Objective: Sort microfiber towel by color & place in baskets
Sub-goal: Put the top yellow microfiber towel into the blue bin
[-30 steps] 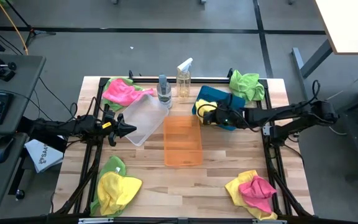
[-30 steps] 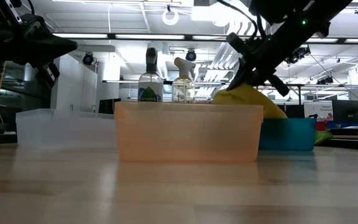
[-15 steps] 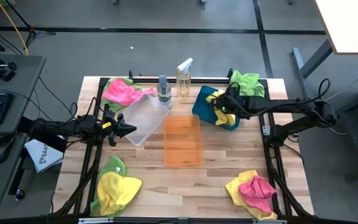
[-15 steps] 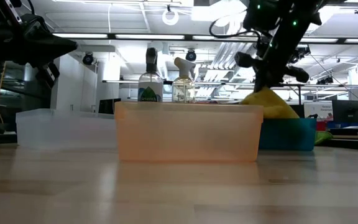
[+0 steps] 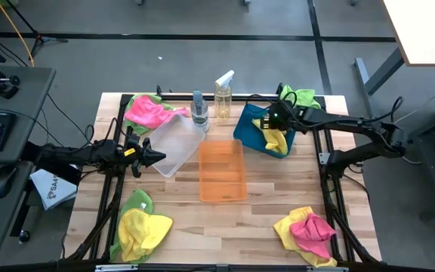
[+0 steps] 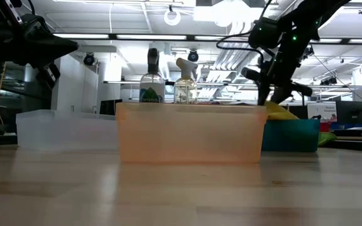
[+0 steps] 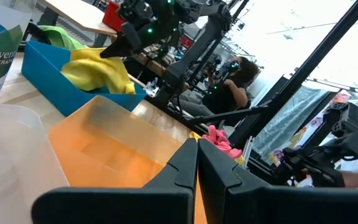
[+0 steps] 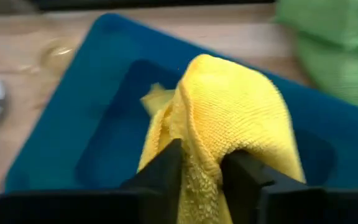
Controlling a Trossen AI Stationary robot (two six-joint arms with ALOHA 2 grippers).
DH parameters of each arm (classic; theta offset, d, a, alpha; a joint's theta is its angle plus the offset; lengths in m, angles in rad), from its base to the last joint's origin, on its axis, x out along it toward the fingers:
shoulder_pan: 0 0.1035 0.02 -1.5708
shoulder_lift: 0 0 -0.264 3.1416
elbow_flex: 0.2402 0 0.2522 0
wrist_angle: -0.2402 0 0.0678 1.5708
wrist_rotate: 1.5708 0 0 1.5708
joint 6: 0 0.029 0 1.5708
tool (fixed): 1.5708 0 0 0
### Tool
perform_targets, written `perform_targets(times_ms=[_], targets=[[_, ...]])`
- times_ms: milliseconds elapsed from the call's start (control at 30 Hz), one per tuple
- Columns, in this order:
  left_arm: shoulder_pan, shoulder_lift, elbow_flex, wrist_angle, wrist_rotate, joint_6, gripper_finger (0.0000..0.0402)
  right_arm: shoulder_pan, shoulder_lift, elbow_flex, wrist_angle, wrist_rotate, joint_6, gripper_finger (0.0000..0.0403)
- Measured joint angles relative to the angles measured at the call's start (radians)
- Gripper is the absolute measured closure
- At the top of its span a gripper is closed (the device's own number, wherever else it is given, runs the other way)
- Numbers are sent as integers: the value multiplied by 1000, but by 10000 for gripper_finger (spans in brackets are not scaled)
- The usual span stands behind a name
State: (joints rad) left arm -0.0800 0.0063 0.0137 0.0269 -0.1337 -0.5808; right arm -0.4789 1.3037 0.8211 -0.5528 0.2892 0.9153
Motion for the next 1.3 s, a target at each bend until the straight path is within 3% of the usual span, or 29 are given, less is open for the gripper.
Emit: perform_targets(times_ms=[233, 333, 467, 533, 633, 700, 767, 833, 1133, 1300], targets=[[0, 0, 0, 0, 0, -1, 401, 22, 0, 0, 193, -156, 23, 196], [0, 0, 0, 0, 0, -2, 401, 23, 0, 24, 230, -202, -11, 182], [0, 0, 0, 0, 0, -2, 401, 36, 0, 64, 141, -302, -60, 186], [0, 0, 0, 0, 0, 0, 401, 63, 0, 78, 70, -325, -83, 194], [0, 0, 0, 0, 0, -1, 401, 104, 0, 82, -42, -276, -86, 224], [0, 0, 0, 0, 0, -1, 401, 121, 2, 81, -95, -190, -75, 271], [0, 0, 0, 0, 0, -1, 401, 124, 16, 81, -87, -117, -63, 345], [0, 0, 0, 0, 0, -1, 401, 106, 43, 81, -37, -96, -73, 385], [0, 0, 0, 0, 0, -2, 401, 21, 261, 81, 81, -225, -137, 396], [0, 0, 0, 0, 0, 0, 401, 31, 182, 118, 118, -246, -168, 399]])
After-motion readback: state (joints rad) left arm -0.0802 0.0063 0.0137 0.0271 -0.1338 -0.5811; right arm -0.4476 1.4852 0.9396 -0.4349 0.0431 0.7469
